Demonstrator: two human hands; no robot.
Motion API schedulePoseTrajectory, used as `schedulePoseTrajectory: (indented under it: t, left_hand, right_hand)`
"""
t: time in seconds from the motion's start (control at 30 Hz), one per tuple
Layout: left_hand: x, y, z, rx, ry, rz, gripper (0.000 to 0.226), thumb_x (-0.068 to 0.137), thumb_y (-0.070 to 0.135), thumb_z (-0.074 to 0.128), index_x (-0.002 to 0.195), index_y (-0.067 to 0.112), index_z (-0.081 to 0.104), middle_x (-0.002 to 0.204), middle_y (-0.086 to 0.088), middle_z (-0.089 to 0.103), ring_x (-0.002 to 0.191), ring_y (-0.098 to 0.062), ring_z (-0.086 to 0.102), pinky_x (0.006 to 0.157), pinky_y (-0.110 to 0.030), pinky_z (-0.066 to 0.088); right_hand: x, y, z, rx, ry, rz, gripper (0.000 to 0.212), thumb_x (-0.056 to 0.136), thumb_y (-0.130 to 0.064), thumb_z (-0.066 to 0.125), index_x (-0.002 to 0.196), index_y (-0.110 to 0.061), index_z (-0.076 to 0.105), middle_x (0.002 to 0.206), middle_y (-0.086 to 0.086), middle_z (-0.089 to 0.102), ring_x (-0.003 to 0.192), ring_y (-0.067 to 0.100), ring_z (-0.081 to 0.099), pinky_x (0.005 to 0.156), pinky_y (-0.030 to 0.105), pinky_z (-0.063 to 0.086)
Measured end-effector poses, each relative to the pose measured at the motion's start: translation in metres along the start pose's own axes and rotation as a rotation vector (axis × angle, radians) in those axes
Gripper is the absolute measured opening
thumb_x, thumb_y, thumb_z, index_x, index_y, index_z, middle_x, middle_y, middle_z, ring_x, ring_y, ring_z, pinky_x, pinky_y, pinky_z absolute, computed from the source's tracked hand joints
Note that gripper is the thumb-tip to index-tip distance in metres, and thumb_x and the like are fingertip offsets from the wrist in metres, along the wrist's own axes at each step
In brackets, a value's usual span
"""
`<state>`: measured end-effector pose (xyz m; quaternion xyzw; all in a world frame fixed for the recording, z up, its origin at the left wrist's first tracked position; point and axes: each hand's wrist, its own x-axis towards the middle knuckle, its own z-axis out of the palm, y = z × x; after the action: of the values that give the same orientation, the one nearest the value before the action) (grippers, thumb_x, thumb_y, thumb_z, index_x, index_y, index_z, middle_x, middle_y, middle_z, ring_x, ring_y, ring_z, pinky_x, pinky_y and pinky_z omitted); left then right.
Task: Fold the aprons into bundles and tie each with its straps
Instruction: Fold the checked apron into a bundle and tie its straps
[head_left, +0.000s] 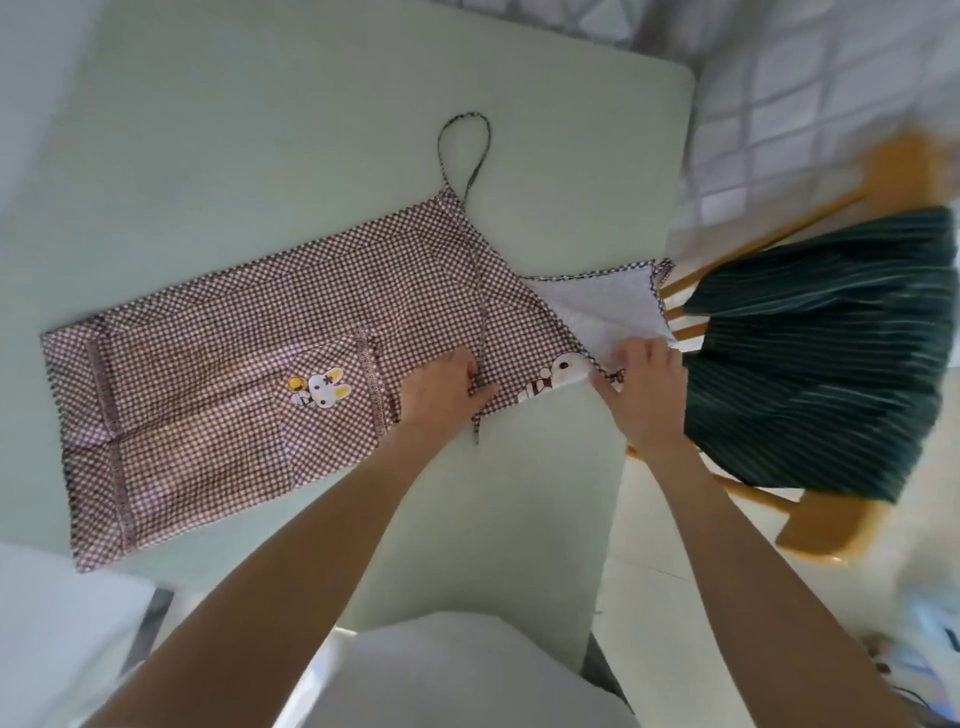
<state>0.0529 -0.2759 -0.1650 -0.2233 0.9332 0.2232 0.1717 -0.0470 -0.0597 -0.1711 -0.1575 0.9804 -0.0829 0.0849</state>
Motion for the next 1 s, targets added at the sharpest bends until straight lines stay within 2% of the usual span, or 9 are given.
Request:
schedulePoseTrajectory:
  t: [0.13, 0.27, 0.37, 0.5, 0.6, 0.7, 0.8, 0.87, 1.0]
  left_hand:
    - [0.001, 0.011, 0.010, -0.012, 0.075, -0.065, 0.023, 0.087, 0.042, 0.056, 0.098, 0.022, 0.059, 0.094, 0.005, 0.066, 0.089, -0.017, 0.061, 0.073, -0.032, 0.049]
    - [-0.004, 0.022, 0.007, -0.190, 0.098, -0.200, 0.017, 0.086, 0.035, 0.061, 0.096, 0.022, 0.066, 0.083, 0.013, 0.063, 0.087, -0.013, 0.061, 0.078, -0.031, 0.049]
    - [-0.001, 0.031, -0.005, -0.385, 0.110, -0.260, 0.018, 0.085, 0.035, 0.064, 0.096, 0.021, 0.067, 0.085, 0.012, 0.063, 0.081, -0.008, 0.061, 0.078, -0.026, 0.048]
    - [0.045, 0.064, -0.044, -0.674, 0.121, -0.202, 0.010, 0.087, 0.027, 0.064, 0.093, 0.019, 0.065, 0.081, 0.008, 0.067, 0.064, 0.000, 0.065, 0.066, -0.018, 0.048]
    - [0.090, 0.096, -0.070, -0.748, 0.231, -0.129, 0.009, 0.087, 0.024, 0.064, 0.093, 0.017, 0.065, 0.081, 0.006, 0.067, 0.068, -0.001, 0.066, 0.069, -0.019, 0.052]
    - [0.120, 0.124, -0.074, -0.797, 0.258, -0.077, 0.013, 0.088, 0.024, 0.063, 0.096, 0.014, 0.066, 0.087, 0.002, 0.069, 0.073, -0.007, 0.069, 0.071, -0.024, 0.054]
    - [0.122, 0.137, -0.060, -0.657, 0.214, -0.057, 0.024, 0.091, 0.032, 0.057, 0.108, 0.017, 0.064, 0.101, 0.002, 0.068, 0.088, -0.009, 0.064, 0.081, -0.024, 0.051]
    - [0.109, 0.135, -0.040, -0.498, 0.186, -0.001, 0.028, 0.091, 0.032, 0.056, 0.114, 0.017, 0.061, 0.108, 0.003, 0.063, 0.089, -0.006, 0.060, 0.081, -0.024, 0.050]
    - [0.071, 0.112, -0.002, -0.220, 0.264, 0.130, 0.041, 0.085, 0.041, 0.054, 0.117, 0.017, 0.060, 0.115, -0.003, 0.059, 0.104, -0.020, 0.055, 0.092, -0.039, 0.046]
  right_hand:
    - [0.010, 0.028, -0.007, 0.113, -0.005, -0.193, 0.013, 0.087, -0.012, 0.062, 0.100, -0.008, 0.063, 0.099, 0.013, 0.062, 0.094, 0.034, 0.057, 0.077, 0.042, 0.049]
    - [0.038, 0.050, -0.032, 0.304, -0.099, -0.191, 0.018, 0.095, -0.022, 0.052, 0.104, -0.010, 0.063, 0.089, 0.009, 0.068, 0.075, 0.017, 0.058, 0.065, 0.028, 0.046]
    - [0.068, 0.055, -0.056, 0.434, -0.149, -0.158, 0.024, 0.093, -0.024, 0.056, 0.112, -0.010, 0.064, 0.107, 0.007, 0.067, 0.092, 0.018, 0.060, 0.078, 0.022, 0.039]
    - [0.113, 0.058, -0.067, 0.430, -0.177, -0.157, 0.025, 0.093, -0.027, 0.056, 0.111, -0.012, 0.063, 0.112, 0.006, 0.066, 0.102, 0.023, 0.060, 0.088, 0.031, 0.042]
    - [0.137, 0.061, -0.057, 0.372, -0.174, -0.178, 0.020, 0.091, -0.027, 0.057, 0.106, -0.015, 0.064, 0.107, 0.004, 0.067, 0.100, 0.021, 0.060, 0.088, 0.035, 0.044]
    - [0.151, 0.064, -0.043, 0.288, -0.101, -0.163, 0.021, 0.089, -0.024, 0.059, 0.109, -0.017, 0.061, 0.115, 0.007, 0.060, 0.107, 0.026, 0.052, 0.092, 0.039, 0.040]
    - [0.142, 0.065, -0.042, 0.346, 0.060, -0.059, 0.024, 0.088, -0.020, 0.060, 0.111, -0.016, 0.058, 0.117, 0.008, 0.055, 0.109, 0.025, 0.048, 0.092, 0.035, 0.039]
    - [0.122, 0.071, -0.044, 0.450, 0.152, 0.074, 0.018, 0.087, -0.024, 0.061, 0.101, -0.013, 0.057, 0.102, 0.006, 0.058, 0.095, 0.021, 0.054, 0.080, 0.028, 0.042]
    - [0.068, 0.080, -0.034, 0.512, -0.008, 0.267, 0.036, 0.077, -0.047, 0.069, 0.087, -0.019, 0.049, 0.078, -0.004, 0.056, 0.070, 0.010, 0.053, 0.057, 0.020, 0.036]
